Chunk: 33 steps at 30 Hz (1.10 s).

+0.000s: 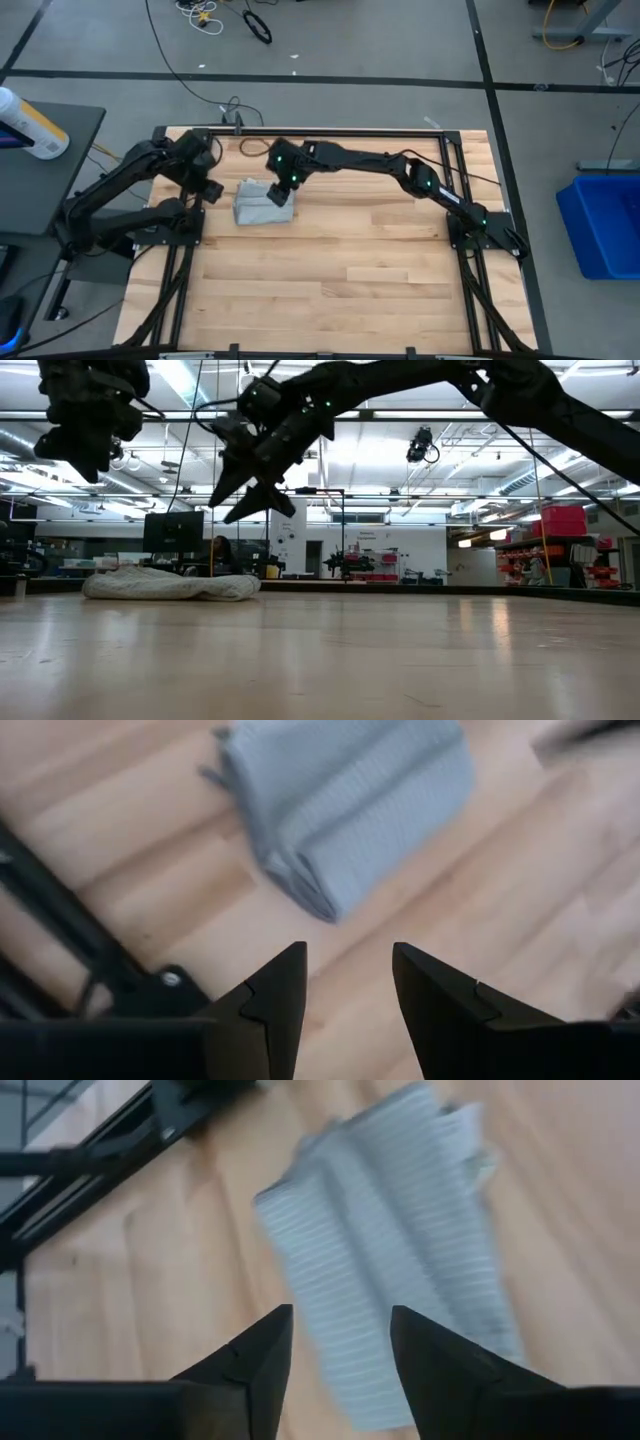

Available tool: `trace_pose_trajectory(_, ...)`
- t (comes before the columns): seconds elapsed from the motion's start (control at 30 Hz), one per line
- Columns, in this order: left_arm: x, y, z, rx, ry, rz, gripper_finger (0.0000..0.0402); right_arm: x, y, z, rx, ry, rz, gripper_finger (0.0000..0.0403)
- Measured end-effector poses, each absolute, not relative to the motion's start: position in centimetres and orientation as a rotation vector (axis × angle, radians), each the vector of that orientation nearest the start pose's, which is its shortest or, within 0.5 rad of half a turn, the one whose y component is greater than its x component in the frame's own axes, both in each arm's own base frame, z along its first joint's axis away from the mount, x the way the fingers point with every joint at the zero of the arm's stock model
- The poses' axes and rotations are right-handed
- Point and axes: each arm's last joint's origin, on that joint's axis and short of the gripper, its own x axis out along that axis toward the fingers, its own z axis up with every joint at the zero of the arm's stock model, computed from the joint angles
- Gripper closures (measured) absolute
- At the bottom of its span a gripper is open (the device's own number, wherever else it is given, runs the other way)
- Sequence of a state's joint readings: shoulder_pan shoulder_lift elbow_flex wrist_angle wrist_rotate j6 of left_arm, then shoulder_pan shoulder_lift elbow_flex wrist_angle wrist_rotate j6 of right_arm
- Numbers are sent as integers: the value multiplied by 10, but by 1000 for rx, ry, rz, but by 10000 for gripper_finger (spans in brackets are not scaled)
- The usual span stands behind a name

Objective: Fold microfiber towels
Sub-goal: Fold the gray microfiber towel

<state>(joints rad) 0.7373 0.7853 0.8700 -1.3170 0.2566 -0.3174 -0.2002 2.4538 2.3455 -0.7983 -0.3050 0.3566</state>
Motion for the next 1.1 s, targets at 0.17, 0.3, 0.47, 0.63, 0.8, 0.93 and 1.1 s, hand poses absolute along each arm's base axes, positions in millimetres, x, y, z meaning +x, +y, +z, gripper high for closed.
trace_pose_trajectory(0.17,93,59,279,-912,1042,576,242,516,-133,229,607,873,-129,218)
trace_pose_trajectory(0.3,104,58,271,-955,1067,573,240,507,-159,235,615,845,-168,229)
trace_pose_trajectory(0.47,120,58,250,-1010,1074,593,231,498,-190,246,627,766,-214,239)
trace_pose_trajectory(0.63,120,57,231,-1063,1105,643,225,482,-214,265,632,709,-254,230)
trace_pose_trajectory(0.8,121,50,218,-1170,1092,600,227,472,-230,273,625,682,-279,222)
trace_pose_trajectory(0.93,125,47,210,-1237,1060,595,226,471,-233,274,617,675,-279,231)
trace_pose_trajectory(1.1,126,43,192,-1320,1054,610,226,473,-232,276,609,657,-268,241)
